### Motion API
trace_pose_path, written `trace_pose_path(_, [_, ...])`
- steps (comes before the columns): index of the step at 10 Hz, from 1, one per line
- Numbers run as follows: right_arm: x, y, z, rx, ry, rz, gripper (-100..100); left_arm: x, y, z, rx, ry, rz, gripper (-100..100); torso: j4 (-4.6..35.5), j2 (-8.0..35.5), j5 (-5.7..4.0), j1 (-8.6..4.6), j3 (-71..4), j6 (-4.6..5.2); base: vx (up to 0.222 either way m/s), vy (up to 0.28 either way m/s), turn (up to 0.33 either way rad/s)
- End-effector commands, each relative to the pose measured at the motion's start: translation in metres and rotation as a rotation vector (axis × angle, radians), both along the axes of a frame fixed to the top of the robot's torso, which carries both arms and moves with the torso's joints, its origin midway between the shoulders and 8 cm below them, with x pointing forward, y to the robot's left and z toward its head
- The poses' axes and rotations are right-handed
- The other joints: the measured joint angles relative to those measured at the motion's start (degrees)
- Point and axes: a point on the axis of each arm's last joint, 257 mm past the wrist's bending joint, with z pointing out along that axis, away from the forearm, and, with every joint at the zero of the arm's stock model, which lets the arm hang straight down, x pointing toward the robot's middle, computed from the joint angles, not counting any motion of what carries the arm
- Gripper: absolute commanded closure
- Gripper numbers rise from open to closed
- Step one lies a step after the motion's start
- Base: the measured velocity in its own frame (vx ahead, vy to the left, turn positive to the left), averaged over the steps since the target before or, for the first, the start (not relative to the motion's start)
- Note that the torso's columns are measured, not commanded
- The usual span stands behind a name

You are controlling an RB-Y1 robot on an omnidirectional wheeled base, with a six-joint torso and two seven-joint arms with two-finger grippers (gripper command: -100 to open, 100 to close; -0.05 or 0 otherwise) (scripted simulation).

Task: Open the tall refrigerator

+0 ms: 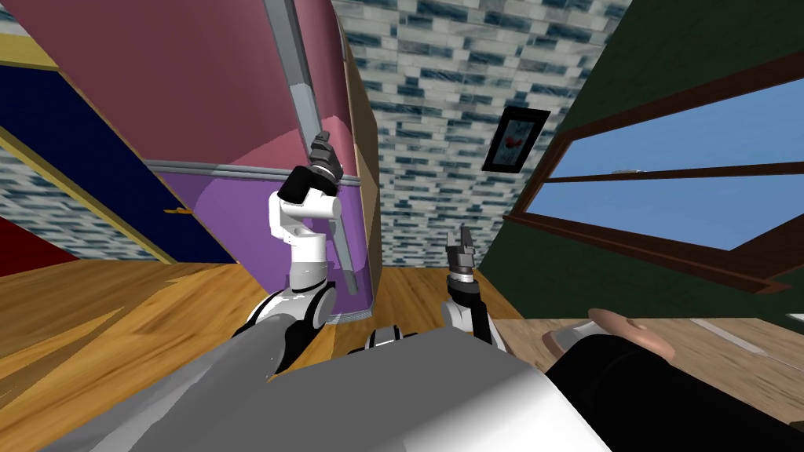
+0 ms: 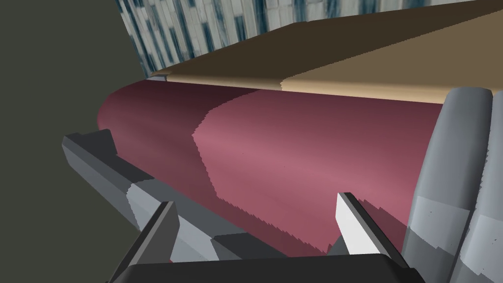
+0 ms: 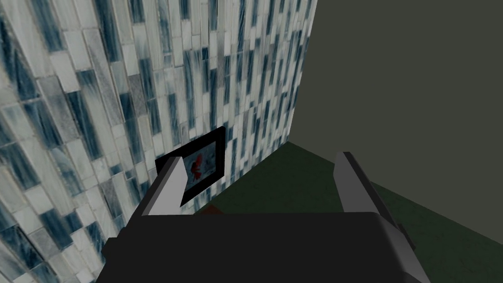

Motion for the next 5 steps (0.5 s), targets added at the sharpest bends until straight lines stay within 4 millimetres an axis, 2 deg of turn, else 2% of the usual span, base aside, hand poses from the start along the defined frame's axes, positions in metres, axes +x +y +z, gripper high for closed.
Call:
trace_pose_path(1, [0.000,0.000,0.000,0.000,0.000,0.000,0,0.008,-0.008,0.017,-0.007,-0.030,-0.045,-100,-0.2,-0.2,0.03,0.02,-0.2,0.00,-0.059,0.059,0.193])
trace_pose_path(2, [0.000,0.000,0.000,0.000,0.000,0.000,0,0.011,-0.013,0.021,-0.004,-0.040,-0.052,-100,0.2,-0.1,0.05,0.33,-0.2,-0.15,-0.052,0.053,0.172])
trace_pose_path(3, [0.000,0.000,0.000,0.000,0.000,0.000,0,0.018,-0.016,0.019,-0.001,-0.038,-0.055,-100,0.6,-0.1,0.07,0.54,-0.3,-0.25,-0.012,0.012,0.038])
trace_pose_path(5, [0.000,0.000,0.000,0.000,0.000,0.000,0,0.041,-0.017,-0.001,0.004,0.016,-0.054,-100,0.7,-0.5,-0.01,0.54,-0.8,-0.22,-0.002,0.002,0.008])
